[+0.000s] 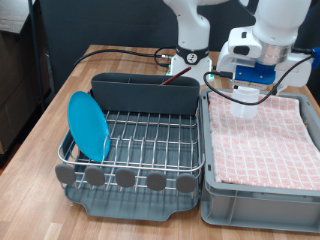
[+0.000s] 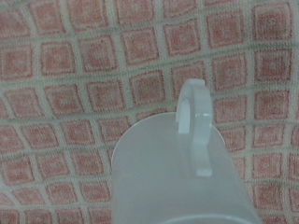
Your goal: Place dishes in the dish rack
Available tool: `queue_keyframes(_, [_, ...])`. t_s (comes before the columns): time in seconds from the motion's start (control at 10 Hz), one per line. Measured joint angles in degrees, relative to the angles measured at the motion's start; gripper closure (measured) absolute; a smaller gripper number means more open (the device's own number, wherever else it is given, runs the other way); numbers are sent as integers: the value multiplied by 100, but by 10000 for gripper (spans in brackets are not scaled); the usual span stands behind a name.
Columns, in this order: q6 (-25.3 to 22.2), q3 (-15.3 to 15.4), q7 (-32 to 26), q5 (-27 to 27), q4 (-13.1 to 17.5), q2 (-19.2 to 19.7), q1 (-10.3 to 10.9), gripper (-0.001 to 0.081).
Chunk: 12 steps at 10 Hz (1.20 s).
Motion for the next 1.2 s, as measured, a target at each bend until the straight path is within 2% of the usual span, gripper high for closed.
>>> queue_keyframes(0.3, [156,-26,25,20,5,158,-2,3])
queue_keyframes(0.9, [174,-153,19,212,-14,452,-11,3])
queue_keyframes(1.2, [416,-172,-28,383,-104,556,-12,3])
